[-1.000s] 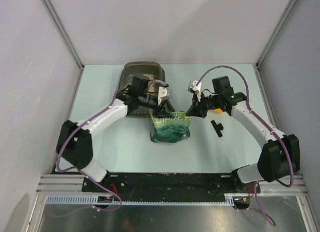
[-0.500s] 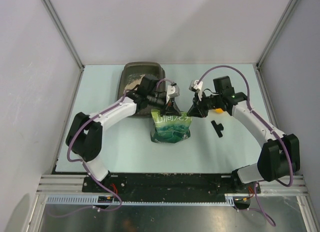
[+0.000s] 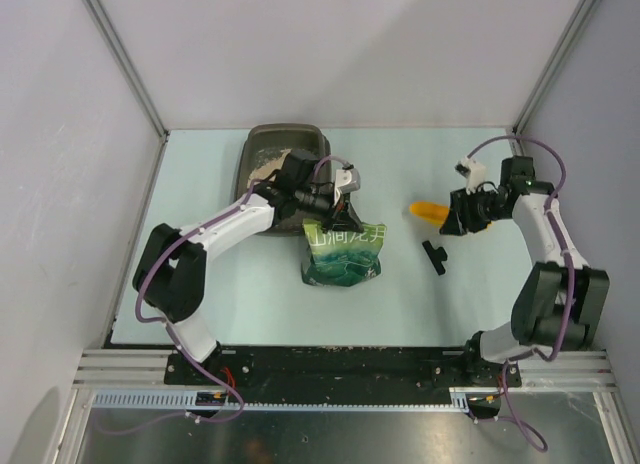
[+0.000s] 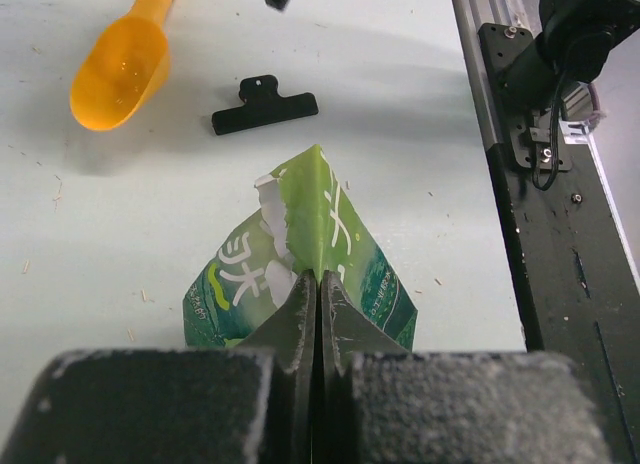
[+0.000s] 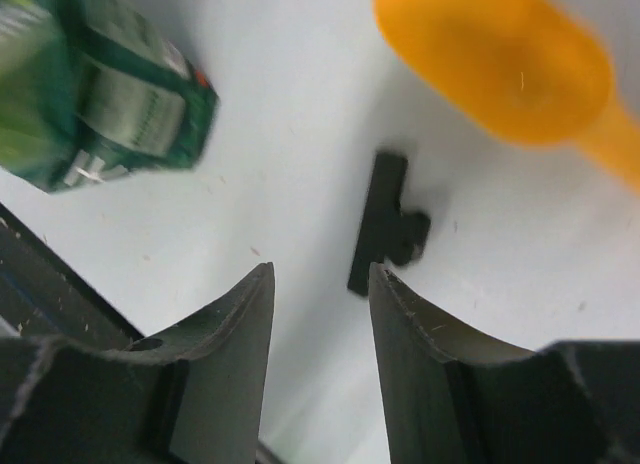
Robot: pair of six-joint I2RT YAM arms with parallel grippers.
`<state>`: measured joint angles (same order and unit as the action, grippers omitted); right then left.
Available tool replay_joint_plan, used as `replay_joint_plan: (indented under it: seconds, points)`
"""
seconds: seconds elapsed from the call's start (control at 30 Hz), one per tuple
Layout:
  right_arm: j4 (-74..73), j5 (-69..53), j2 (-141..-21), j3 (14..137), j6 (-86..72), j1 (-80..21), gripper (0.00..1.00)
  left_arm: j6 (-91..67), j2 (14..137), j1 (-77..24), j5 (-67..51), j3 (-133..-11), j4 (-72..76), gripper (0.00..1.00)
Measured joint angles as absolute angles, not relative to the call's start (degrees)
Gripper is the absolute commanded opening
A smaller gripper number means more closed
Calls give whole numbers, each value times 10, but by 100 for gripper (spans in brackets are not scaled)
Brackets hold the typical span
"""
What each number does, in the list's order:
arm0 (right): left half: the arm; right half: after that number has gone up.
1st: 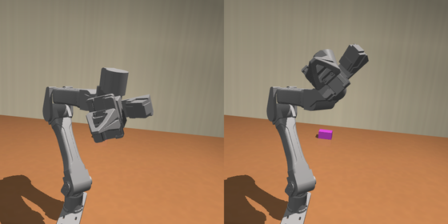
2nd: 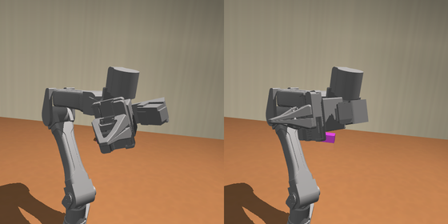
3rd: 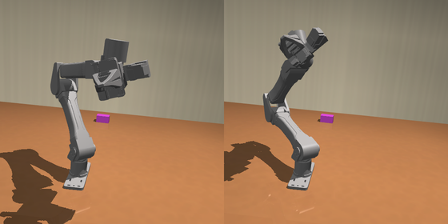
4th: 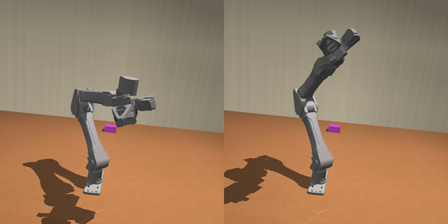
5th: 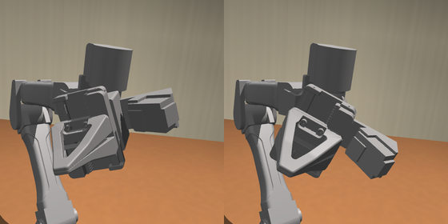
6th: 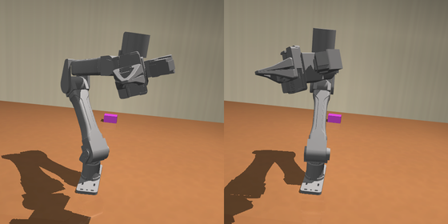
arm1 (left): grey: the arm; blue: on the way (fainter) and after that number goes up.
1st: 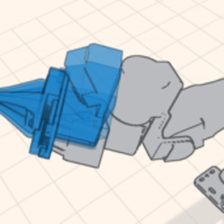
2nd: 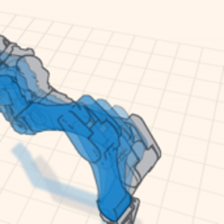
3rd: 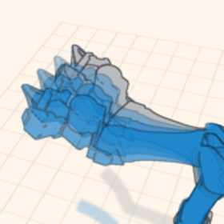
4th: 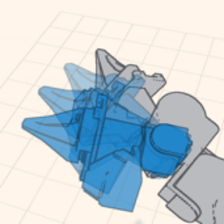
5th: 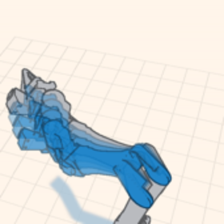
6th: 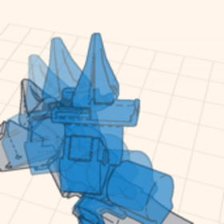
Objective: Fill the litter box with clean litter
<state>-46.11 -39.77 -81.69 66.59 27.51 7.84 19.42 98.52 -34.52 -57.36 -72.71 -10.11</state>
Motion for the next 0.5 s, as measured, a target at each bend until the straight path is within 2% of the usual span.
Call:
replay_joint_plan:
  seconds: [0.23,0.5]
  points:
    - [-545,-342,-933,644,312,165,50,190,985,-345,-574,-727,-100,0]
    - [-542,-339,-988,643,320,161,46,184,985,-345,-573,-726,-99,0]
